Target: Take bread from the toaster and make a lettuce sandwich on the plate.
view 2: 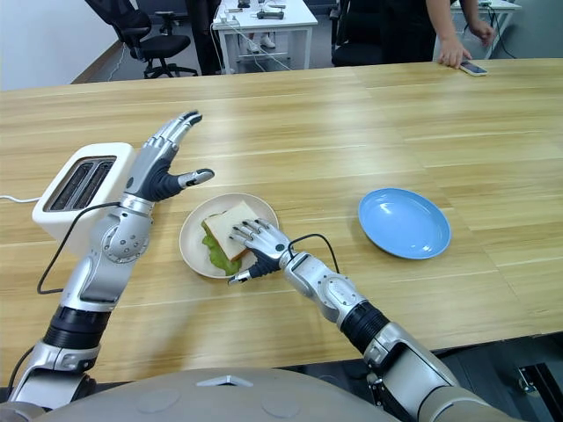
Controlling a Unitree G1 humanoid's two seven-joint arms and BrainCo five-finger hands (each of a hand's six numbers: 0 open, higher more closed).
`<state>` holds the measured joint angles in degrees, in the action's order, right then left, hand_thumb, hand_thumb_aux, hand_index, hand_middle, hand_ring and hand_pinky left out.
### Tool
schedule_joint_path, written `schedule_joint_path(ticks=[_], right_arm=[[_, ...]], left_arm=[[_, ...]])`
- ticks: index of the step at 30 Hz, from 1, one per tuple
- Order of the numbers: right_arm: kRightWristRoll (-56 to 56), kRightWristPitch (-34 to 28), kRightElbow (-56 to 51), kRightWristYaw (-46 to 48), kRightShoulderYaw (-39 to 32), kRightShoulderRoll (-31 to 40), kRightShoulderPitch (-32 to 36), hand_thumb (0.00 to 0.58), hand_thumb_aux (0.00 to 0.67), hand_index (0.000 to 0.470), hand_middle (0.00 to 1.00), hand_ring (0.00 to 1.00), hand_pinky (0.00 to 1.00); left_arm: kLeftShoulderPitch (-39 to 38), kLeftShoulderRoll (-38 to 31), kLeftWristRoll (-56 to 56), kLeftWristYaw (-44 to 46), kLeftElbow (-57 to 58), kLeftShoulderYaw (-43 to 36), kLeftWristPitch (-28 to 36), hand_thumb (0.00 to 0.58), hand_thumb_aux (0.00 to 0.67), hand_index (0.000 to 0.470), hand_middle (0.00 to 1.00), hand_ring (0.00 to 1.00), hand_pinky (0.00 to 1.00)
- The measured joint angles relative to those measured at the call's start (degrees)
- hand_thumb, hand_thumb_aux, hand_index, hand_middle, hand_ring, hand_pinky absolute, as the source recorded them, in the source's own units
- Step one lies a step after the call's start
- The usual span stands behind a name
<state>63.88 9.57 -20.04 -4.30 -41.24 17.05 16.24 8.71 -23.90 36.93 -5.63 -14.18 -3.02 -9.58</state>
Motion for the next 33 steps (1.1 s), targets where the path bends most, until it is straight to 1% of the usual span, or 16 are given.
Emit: schedule_joint_path(ticks=[4,7,10,13,15,16,17,18,19,20,21,22,23,26,29,33], right_arm=[[-0.8,1.3,-0.1,-2.3,0.4,1.8,-0.1,0.000,0.000,0.000,0.00,0.00,0.00],[-3.1,3.9,2.9,-6.9,3.0,5.3,-2.7,0.000,0.000,0.000,0.00,0.00,0.00],[-8.4,8.3,8.3,-12.8,8.4,7.7,-6.4,0.000,0.000,0.000,0.00,0.00,0.00],[-20.6,16.8,20.2,-17.8,17.7,7.8,-9.3,0.000,0.000,0.000,0.00,0.00,0.00],[-27.3,20.7,28.4,-19.4,24.2,7.8,-11.2,0.000,0.000,0.000,0.00,0.00,0.00],[-28.7,21.4,30.3,-19.8,26.2,7.9,-12.1,0.000,0.000,0.000,0.00,0.00,0.00],[-29.8,21.7,32.2,-19.8,28.4,8.1,-13.6,0.000,0.000,0.000,0.00,0.00,0.00],[-30.6,21.8,33.8,-19.6,30.6,8.2,-15.4,0.000,0.000,0.000,0.00,0.00,0.00],[-31.3,21.7,35.3,-19.4,32.7,8.4,-17.3,0.000,0.000,0.000,0.00,0.00,0.00],[-31.3,20.8,36.6,-18.7,34.6,8.5,-19.1,0.000,0.000,0.000,0.00,0.00,0.00],[-31.3,19.5,37.4,-17.6,36.5,8.6,-20.4,0.000,0.000,0.000,0.00,0.00,0.00],[-31.3,18.3,37.7,-16.5,37.7,8.9,-21.1,0.441,0.342,0.235,0.56,0.56,0.56],[-31.4,16.6,37.8,-14.7,38.7,9.3,-21.7,0.580,0.670,0.460,1.00,1.00,1.00],[-34.3,10.0,35.5,-5.0,39.0,11.6,-22.6,0.580,0.670,0.460,1.00,1.00,1.00],[-40.2,3.9,30.2,7.0,37.4,13.4,-24.0,0.580,0.670,0.460,1.00,1.00,1.00],[-42.3,0.7,26.4,14.0,35.9,13.7,-24.9,0.580,0.670,0.460,1.00,1.00,1.00]], left_arm=[[-1.1,0.2,-3.8,0.4,0.2,2.0,-0.5,0.000,0.000,0.000,0.00,0.00,0.00],[-1.8,1.1,-12.1,4.4,4.1,3.1,-0.9,0.000,0.000,0.000,0.00,0.00,0.00],[-3.2,0.2,-16.5,9.2,8.4,2.9,-0.9,0.000,0.000,0.000,0.00,0.00,0.00],[-4.0,-2.8,-19.3,15.0,10.8,2.1,-1.0,0.000,0.000,0.000,0.00,0.00,0.00],[-3.6,-5.6,-19.8,16.7,12.0,2.9,-1.9,0.005,0.003,0.002,0.00,0.00,0.00],[-3.5,-6.7,-20.2,17.2,12.4,3.8,-2.0,0.175,0.110,0.076,0.00,0.00,0.00],[-3.5,-8.0,-21.2,18.0,12.8,4.9,-2.0,0.175,0.110,0.076,0.00,0.00,0.00],[-3.5,-9.7,-22.3,19.4,13.1,6.0,-2.0,0.503,0.426,0.292,0.00,0.00,0.00],[-3.9,-11.8,-23.7,21.1,13.3,7.3,-2.0,0.543,0.502,0.345,0.00,0.00,0.00],[-4.3,-13.6,-25.0,23.2,13.4,8.4,-1.6,0.543,0.502,0.345,0.00,0.00,0.00],[-5.0,-15.6,-26.3,25.6,13.6,8.9,-1.4,0.580,0.670,0.460,1.00,1.00,1.00],[-5.6,-16.7,-26.8,27.3,13.8,9.0,-1.0,0.580,0.670,0.460,1.00,1.00,1.00],[-6.5,-18.4,-26.9,29.4,14.3,8.7,-0.6,0.580,0.670,0.460,1.00,1.00,1.00],[-10.0,-23.1,-24.2,33.7,15.0,6.4,0.2,0.580,0.670,0.460,1.00,1.00,1.00],[-12.0,-26.0,-16.1,33.7,14.9,3.1,2.7,0.580,0.670,0.460,1.00,1.00,1.00],[-12.0,-25.8,-10.2,35.1,15.4,-2.4,5.6,0.580,0.670,0.460,1.00,1.00,1.00]])
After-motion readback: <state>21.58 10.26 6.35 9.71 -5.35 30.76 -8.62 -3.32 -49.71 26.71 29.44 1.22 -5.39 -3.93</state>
